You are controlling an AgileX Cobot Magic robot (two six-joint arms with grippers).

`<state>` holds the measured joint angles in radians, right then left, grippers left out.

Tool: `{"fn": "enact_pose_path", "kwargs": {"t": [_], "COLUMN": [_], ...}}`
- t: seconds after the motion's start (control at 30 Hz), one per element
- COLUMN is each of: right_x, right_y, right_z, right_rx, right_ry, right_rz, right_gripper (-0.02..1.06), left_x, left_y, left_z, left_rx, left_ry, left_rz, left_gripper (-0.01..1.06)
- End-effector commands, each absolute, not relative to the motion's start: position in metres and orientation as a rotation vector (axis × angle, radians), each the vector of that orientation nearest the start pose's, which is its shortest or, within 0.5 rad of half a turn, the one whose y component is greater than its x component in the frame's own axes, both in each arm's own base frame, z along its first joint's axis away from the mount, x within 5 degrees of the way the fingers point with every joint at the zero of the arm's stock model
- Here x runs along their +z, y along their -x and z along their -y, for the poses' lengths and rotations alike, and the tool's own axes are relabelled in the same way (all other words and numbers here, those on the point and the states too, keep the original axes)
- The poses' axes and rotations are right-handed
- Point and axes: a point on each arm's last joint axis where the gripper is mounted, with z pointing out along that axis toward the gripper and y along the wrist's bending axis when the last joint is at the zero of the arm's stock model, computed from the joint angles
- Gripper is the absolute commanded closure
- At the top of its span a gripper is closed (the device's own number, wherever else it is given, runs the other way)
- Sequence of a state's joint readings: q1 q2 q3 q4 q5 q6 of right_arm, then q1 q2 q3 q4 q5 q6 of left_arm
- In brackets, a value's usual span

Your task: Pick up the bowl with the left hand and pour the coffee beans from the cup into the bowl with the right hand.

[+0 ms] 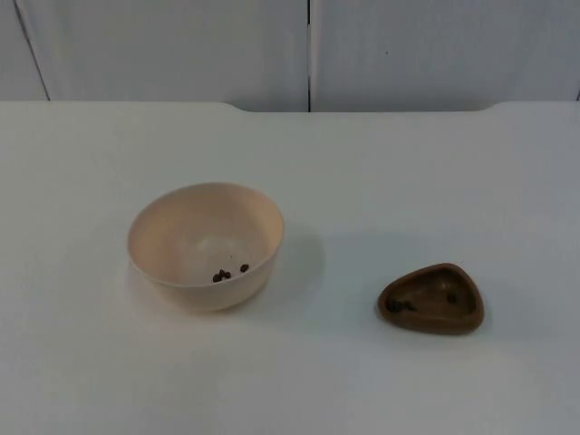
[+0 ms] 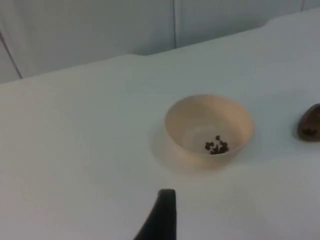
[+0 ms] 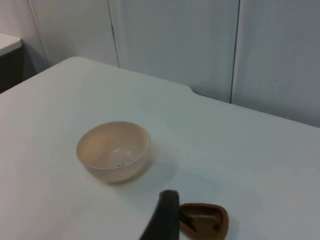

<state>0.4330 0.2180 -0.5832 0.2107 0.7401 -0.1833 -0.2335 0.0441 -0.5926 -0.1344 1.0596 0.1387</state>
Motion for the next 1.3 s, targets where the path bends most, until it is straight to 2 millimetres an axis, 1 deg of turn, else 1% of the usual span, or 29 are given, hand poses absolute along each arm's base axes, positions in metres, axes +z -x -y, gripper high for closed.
{"fn": "enact_pose_path", "kwargs": {"t": [0.0,0.07,0.1,0.17,0.2,0.27,0.3,0.6,0.7,0.77,0.83,0.97,1.27], "right_x": [0.323,0.322,0.322,0.322,0.321,0.319,0.319,0.309,0.306,0.3,0.297,0.291,0.288], "right_y": [-0.021,-0.016,-0.016,-0.012,-0.01,-0.006,-0.006,0.015,0.014,0.013,0.012,0.01,0.011], "right_z": [-0.024,-0.022,-0.022,-0.02,-0.019,-0.017,-0.017,-0.007,-0.004,0.0,0.001,0.0,-0.003], "right_rx": [0.405,0.403,0.403,0.402,0.402,0.403,0.403,0.364,0.338,0.323,0.311,0.309,0.348], "right_ry": [0.529,0.532,0.532,0.533,0.535,0.544,0.544,0.565,0.541,0.484,0.478,0.484,0.494], "right_rz": [-1.778,-1.767,-1.767,-1.758,-1.756,-1.764,-1.764,-1.756,-1.807,-1.873,-1.904,-1.922,-1.95], "right_gripper": [0.29,0.29,0.29,0.29,0.29,0.29,0.29,0.29,0.29,0.29,0.29,0.29,0.29], "left_x": [0.299,0.291,0.291,0.277,0.276,0.276,0.276,0.276,0.276,0.276,0.276,0.276,0.276], "left_y": [0.014,0.013,0.013,0.008,0.007,0.006,0.006,0.006,0.006,0.006,0.006,0.006,0.006], "left_z": [0.005,0.005,0.005,0.006,0.006,0.005,0.005,0.004,0.004,0.004,0.004,0.004,0.004], "left_rx": [-0.202,-0.204,-0.204,-0.204,-0.217,-0.225,-0.225,-0.215,-0.212,-0.212,-0.212,-0.212,-0.212], "left_ry": [-0.347,-0.332,-0.332,-0.32,-0.292,-0.251,-0.251,-0.247,-0.247,-0.247,-0.247,-0.247,-0.247], "left_rz": [-1.974,-1.991,-1.991,-2.036,-2.043,-2.045,-2.045,-2.05,-2.05,-2.05,-2.05,-2.05,-2.05], "left_gripper": [0.23,0.23,0.23,0.23,0.23,0.23,0.23,0.23,0.23,0.23,0.23,0.23,0.23]}}
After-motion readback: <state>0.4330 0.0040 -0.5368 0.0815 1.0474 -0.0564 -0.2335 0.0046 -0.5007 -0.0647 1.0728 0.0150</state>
